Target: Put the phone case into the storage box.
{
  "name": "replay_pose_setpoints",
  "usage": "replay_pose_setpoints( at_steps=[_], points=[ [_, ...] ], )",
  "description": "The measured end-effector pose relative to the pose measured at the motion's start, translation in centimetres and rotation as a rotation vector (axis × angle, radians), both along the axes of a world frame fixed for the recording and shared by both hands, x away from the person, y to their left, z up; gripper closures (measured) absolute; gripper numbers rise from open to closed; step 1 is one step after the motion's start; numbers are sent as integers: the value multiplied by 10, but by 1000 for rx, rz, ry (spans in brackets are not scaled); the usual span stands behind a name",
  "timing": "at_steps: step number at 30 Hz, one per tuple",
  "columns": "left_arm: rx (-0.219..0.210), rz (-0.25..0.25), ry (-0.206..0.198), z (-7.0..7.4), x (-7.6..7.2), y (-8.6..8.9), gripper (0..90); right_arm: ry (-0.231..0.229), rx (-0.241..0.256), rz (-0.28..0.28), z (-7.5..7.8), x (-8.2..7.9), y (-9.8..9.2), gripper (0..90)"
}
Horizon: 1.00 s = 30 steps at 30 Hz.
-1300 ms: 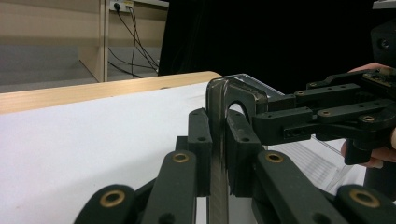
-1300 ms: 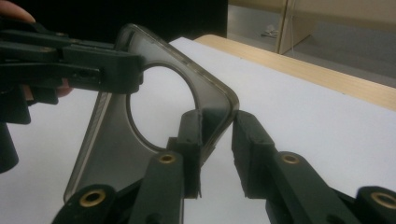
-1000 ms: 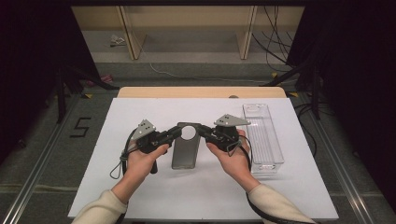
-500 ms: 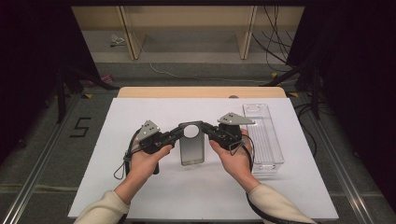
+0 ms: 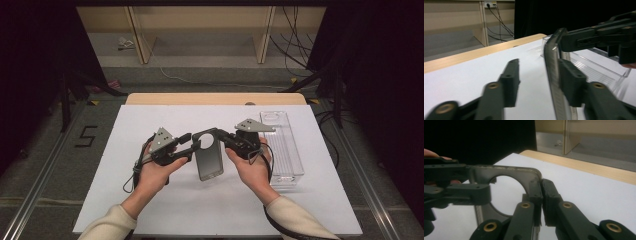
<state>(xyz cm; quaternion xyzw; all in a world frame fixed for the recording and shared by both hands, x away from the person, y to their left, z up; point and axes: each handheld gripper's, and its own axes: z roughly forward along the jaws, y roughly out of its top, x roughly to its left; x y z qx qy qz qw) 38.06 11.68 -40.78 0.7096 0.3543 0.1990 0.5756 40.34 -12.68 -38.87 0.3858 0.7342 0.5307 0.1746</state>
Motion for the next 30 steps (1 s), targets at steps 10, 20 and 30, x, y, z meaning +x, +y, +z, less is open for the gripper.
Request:
replay_pose_setpoints(
  at_steps=[10,20,30],
  points=[
    [22,-2,-21,4,-2,-2,421,-6,2,-9,0,0,0,887],
    [34,-10,-30,11,-10,1,263,-9,-5,-43,3,2,-6,887],
    [57,-11,-21,11,-18,11,155,-37,7,-84,8,3,-14,887]
  ],
)
